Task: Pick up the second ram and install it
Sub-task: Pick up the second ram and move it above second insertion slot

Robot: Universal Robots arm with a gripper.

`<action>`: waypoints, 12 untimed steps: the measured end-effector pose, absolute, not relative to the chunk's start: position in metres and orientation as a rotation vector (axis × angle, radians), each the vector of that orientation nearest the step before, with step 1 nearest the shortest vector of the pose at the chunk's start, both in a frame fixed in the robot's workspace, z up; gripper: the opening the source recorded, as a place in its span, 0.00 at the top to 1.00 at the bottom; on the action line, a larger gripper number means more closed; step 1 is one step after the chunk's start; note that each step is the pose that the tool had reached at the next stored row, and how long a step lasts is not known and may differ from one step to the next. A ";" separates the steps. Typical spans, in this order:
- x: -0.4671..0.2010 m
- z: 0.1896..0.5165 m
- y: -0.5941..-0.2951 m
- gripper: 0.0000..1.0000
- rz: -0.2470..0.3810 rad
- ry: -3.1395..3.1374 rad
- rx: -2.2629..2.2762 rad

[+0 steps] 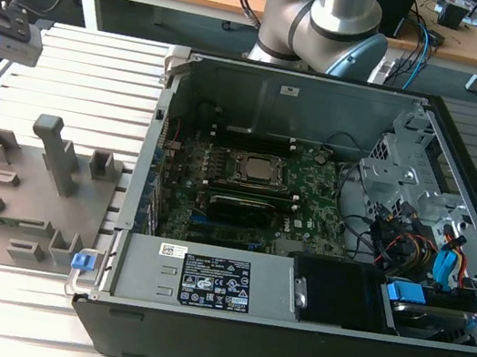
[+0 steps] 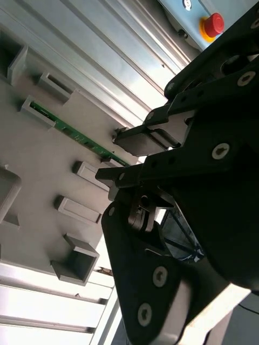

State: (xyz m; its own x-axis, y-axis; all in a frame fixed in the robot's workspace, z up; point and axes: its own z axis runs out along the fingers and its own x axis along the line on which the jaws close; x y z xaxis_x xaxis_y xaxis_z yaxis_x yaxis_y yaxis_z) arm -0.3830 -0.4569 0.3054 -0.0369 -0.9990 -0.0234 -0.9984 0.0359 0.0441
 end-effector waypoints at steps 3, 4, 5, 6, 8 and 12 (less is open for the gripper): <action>-0.383 0.303 -0.457 0.64 -0.075 -2.251 2.171; -0.383 0.302 -0.459 0.64 -0.075 -2.251 2.171; -0.383 0.301 -0.460 0.64 -0.075 -2.251 2.171; -0.383 0.300 -0.461 0.64 -0.075 -2.250 2.171; -0.383 0.297 -0.464 0.64 -0.075 -2.250 2.172; -0.383 0.291 -0.471 0.64 -0.075 -2.248 2.174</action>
